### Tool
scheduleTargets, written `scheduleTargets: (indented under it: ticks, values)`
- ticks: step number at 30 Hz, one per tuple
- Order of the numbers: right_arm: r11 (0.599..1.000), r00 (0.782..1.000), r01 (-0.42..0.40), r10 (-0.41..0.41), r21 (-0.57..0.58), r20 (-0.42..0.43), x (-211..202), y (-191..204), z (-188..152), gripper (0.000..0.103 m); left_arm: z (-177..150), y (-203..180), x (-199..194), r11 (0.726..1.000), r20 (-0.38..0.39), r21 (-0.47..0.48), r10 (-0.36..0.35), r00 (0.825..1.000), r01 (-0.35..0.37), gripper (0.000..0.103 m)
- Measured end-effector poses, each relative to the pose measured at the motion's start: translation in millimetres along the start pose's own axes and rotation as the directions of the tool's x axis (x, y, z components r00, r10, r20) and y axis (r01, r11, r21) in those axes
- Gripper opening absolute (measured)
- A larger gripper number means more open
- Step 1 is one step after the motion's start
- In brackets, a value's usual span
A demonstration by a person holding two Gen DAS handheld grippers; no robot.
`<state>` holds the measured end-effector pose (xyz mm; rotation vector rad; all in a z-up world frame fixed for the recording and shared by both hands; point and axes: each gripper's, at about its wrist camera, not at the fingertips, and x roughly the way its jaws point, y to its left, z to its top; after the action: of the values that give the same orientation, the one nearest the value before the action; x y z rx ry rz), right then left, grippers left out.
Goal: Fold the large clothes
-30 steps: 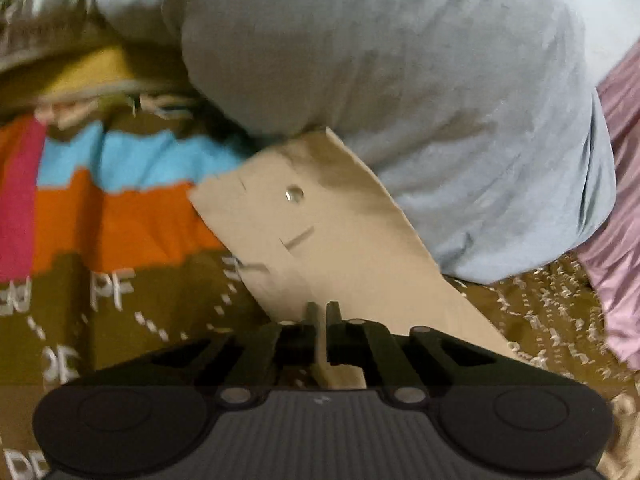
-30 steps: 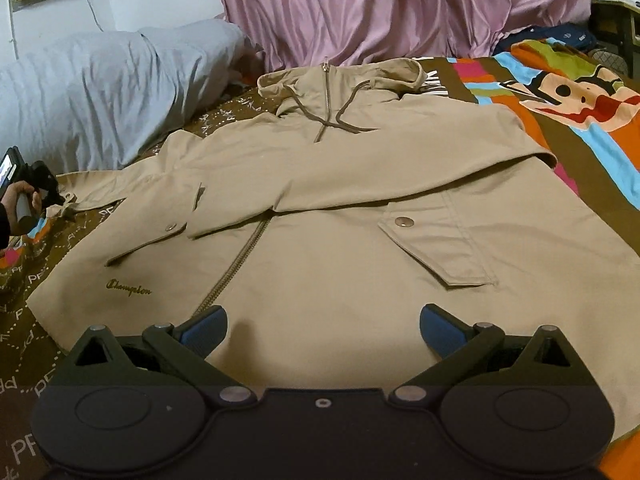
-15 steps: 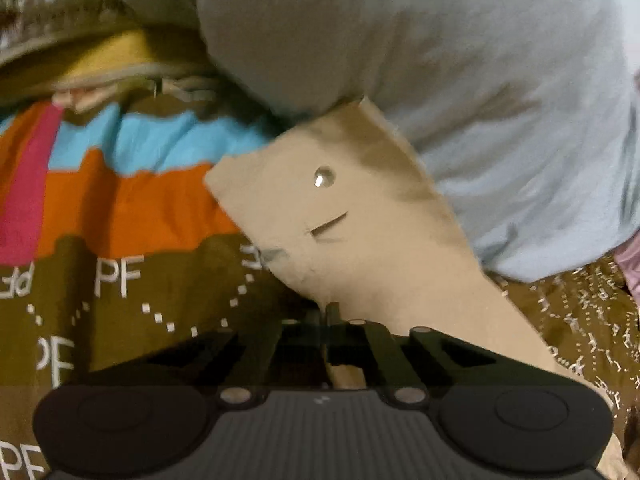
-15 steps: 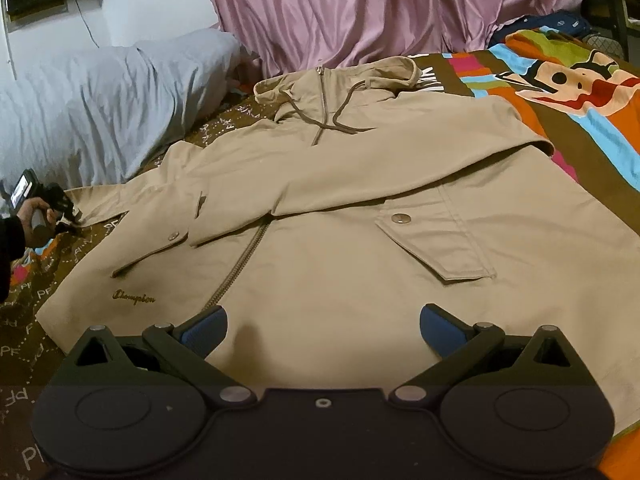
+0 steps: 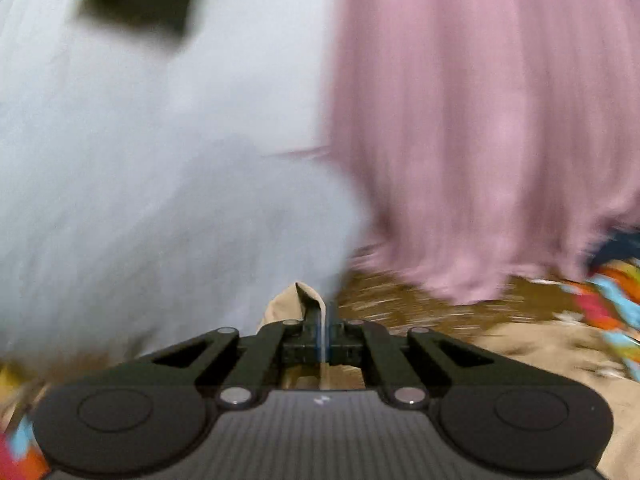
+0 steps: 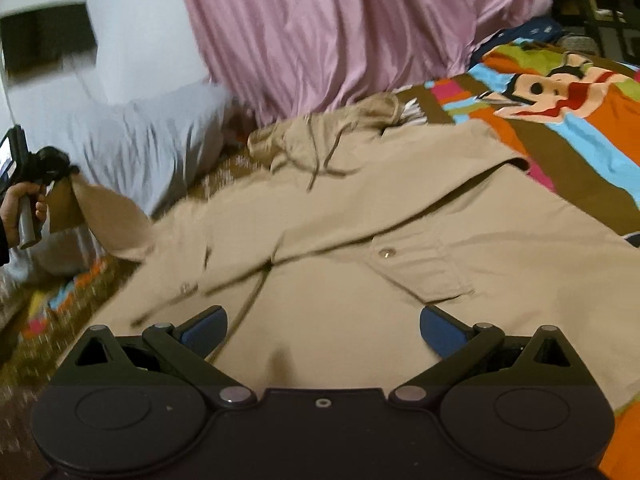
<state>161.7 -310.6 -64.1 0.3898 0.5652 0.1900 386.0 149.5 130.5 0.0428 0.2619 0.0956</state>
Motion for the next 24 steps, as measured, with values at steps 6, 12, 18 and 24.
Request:
scheduleTargets:
  ticks: [6,12,18,24]
  values:
    - [0.992,0.992,-0.016,0.0,0.123,0.129,-26.5,-17.5,6.0,0.102,-9.1,-113.4,-32.4,0.94,-0.12,0.201,-0.257,0.959,0.277,0.0]
    - [0.967,0.989,-0.018,-0.02,0.256,0.144,-29.5,-42.6,10.5,0.102,-87.2,-178.8,-49.2,0.856,-0.294,0.208,-0.407,0.865,0.473,0.0]
    - [0.942,0.988,-0.014,-0.039,0.336,0.149,-27.9,-57.4,8.5,0.102,-159.0,-186.2,-66.9,0.788,-0.447,0.219,-0.443,0.777,0.575,0.008]
    - [0.949,0.992,0.001,-0.042,0.316,0.122,-22.2,-54.5,7.3,0.102,-176.0,-128.2,-87.5,0.83,-0.452,0.038,-0.482,0.75,0.557,0.068]
